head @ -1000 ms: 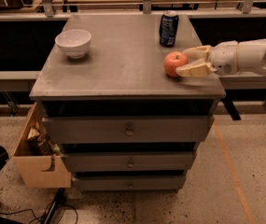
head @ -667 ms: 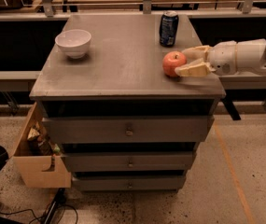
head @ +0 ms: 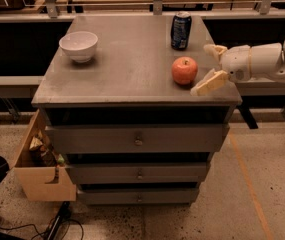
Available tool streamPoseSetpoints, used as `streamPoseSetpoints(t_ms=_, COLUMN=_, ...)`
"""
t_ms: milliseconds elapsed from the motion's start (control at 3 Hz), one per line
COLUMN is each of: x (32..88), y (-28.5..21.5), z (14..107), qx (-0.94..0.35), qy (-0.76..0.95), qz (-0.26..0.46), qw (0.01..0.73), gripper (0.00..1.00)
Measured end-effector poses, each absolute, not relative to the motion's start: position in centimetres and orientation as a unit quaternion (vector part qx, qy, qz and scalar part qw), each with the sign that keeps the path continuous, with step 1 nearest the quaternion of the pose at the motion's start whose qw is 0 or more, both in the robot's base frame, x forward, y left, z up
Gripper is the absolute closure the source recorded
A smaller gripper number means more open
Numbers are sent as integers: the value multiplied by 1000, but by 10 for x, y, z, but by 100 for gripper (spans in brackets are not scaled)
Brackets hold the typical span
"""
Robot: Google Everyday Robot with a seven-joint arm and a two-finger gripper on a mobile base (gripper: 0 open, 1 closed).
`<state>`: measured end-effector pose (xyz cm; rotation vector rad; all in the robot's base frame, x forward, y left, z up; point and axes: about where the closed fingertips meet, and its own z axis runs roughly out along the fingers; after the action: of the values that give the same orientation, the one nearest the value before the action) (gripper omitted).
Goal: Move apple near white bowl
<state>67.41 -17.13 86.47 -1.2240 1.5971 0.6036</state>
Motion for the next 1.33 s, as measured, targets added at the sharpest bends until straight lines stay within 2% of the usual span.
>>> streamPoseSetpoints(t_ms=667, x=681, y=-153, z=860, qx=-498, qy=665, qz=264, qw=491, gripper=0)
streamPoseSetpoints(t_ms=1000, x=682, y=-150, z=859, qx=-499, qy=664, qz=266, qw=490, gripper=18)
streamPoseSetpoints(t_ms=1333, x=682, y=-147, z=858, qx=-500, qy=663, qz=268, qw=489, gripper=40)
